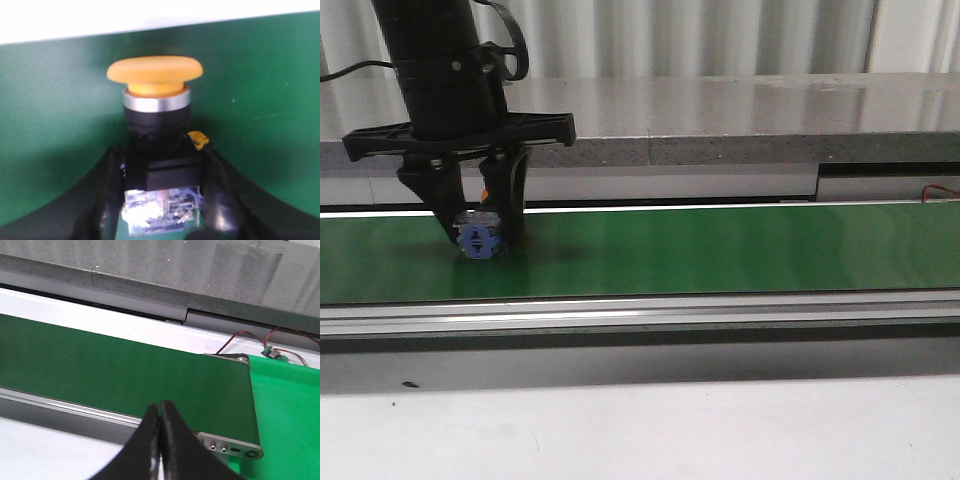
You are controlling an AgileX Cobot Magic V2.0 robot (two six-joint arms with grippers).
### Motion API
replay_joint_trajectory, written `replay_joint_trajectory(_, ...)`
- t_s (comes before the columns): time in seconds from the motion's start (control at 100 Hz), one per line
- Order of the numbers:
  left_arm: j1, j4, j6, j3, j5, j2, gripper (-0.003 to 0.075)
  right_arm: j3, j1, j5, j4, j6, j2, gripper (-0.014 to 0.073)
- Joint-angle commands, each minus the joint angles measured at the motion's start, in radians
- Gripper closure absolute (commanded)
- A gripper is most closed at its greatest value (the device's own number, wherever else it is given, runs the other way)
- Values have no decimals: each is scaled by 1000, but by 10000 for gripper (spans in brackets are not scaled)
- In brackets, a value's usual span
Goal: Move button from right to left
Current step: 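Lift the button off the belt with the left gripper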
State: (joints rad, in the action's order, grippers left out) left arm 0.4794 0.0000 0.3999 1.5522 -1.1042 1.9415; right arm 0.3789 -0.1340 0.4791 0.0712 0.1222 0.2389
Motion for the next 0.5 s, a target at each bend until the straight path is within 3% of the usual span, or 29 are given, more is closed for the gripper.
replay_joint_trajectory(0.0, 4, 23, 14, 46, -28, -52, 741, 25, -1, -76, -7, 9, 7, 662)
replay_joint_trajectory(0.23, -9, 73, 10, 115, -79, -83, 741, 25, -1, -76, -7, 9, 7, 662)
replay_joint_trajectory(0.49, -134, 69, -89, 127, -138, -116, 741, 25, -1, -76, -7, 9, 7, 662)
